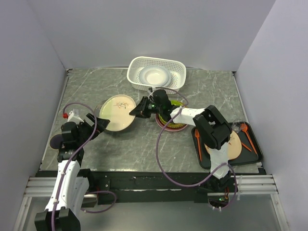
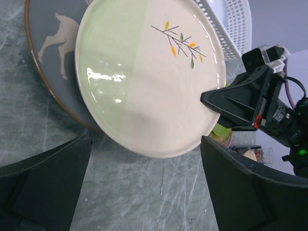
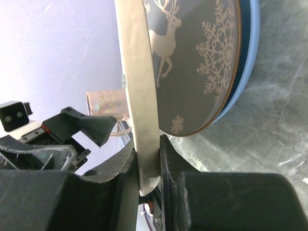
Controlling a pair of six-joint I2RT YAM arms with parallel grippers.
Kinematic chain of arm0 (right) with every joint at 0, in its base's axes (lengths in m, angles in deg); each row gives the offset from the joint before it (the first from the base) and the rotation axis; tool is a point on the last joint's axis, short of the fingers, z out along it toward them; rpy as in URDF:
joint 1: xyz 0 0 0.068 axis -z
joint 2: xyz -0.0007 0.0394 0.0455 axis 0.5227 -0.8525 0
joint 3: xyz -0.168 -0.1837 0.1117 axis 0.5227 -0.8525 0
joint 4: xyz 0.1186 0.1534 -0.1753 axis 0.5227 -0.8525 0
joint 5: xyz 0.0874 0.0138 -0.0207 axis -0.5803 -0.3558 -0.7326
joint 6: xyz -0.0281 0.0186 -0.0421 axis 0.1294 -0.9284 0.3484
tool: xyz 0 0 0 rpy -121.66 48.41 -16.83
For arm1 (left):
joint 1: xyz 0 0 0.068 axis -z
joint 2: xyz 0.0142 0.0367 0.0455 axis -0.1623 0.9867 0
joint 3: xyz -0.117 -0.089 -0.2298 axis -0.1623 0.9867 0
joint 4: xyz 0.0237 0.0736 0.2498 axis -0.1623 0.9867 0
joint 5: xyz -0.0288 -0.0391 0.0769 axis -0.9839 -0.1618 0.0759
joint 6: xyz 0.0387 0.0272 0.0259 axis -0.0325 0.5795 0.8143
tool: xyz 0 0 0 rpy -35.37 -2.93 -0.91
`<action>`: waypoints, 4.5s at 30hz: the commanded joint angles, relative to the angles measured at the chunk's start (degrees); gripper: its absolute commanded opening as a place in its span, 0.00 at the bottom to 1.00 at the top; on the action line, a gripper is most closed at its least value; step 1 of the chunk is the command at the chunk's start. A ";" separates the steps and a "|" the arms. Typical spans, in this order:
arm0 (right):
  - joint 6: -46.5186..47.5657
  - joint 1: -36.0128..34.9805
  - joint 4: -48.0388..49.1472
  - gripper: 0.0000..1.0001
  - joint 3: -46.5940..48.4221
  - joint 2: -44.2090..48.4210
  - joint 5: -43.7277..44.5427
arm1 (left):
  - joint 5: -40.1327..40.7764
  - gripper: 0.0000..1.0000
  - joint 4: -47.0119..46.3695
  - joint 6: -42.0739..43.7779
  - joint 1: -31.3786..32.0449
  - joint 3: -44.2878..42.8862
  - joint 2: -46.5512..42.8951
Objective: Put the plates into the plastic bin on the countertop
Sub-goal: Pick up the plate at the center of the board, then place the plate in the plastic bin.
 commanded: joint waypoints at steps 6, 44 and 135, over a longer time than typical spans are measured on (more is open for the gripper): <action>0.06 4.82 6.83 0.00 3.54 7.88 -3.27 | -0.84 0.99 0.30 -0.04 0.69 -3.30 -1.42; 0.15 21.70 -1.86 0.00 20.06 2.62 -7.58 | -2.15 0.99 -4.44 1.80 3.50 -4.09 8.07; 6.30 27.50 -20.06 0.00 48.20 -24.81 -2.48 | 3.38 0.99 -7.17 3.12 13.09 -4.27 13.52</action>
